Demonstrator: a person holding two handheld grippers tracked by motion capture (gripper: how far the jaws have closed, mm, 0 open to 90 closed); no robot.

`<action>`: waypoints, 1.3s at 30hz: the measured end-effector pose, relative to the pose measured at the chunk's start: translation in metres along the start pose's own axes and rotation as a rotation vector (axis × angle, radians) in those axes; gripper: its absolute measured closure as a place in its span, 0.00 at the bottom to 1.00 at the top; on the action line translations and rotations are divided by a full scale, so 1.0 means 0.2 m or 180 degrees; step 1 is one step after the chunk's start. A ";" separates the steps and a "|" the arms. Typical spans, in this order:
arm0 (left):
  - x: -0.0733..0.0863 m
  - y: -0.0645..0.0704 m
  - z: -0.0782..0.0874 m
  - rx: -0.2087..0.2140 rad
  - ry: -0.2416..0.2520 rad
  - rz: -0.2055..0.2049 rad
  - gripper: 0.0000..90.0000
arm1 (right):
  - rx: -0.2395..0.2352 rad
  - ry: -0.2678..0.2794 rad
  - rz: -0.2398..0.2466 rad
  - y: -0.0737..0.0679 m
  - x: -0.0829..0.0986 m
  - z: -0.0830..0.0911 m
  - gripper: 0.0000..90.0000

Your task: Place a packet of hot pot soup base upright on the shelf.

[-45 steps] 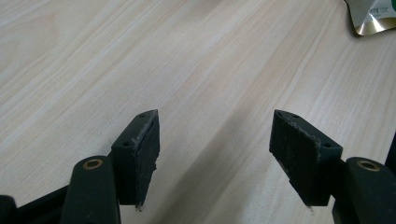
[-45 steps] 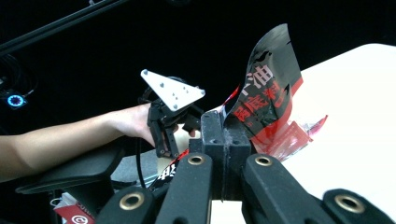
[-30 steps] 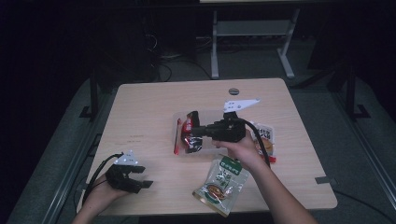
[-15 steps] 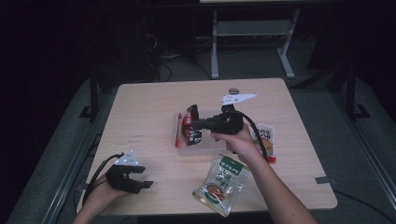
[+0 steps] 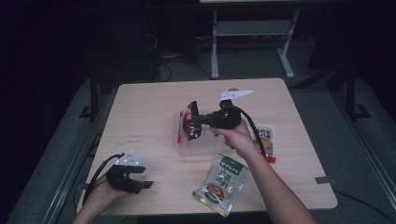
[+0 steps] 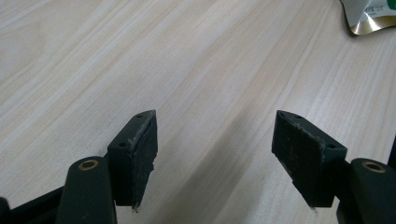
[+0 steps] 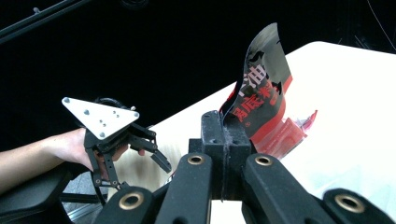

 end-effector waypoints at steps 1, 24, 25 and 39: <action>0.00 0.00 0.00 -0.0001 0.0002 -0.0004 0.35 | 0.0004 0.0003 0.0002 0.01 0.00 0.00 1.00; 0.01 0.00 -0.01 0.0022 -0.0022 0.0026 0.35 | 0.0148 -0.0045 -0.0010 0.06 0.01 0.06 1.00; 0.01 0.00 -0.01 0.0023 -0.0033 0.0016 0.35 | 0.0166 -0.0068 -0.0013 0.06 0.02 0.05 1.00; 0.01 0.00 -0.01 0.0037 -0.0048 0.0018 0.35 | 0.0257 -0.0179 -0.0060 0.12 0.07 -0.01 1.00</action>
Point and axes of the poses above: each handheld gripper's, and its own axes: z roughly backward along the jaws, x roughly out of its underside, y roughly to its right, the point moved 4 cm from there along -z, roughly forward along the jaws, and after that the axes turned 11 degrees about y, right-handed, at the moved point
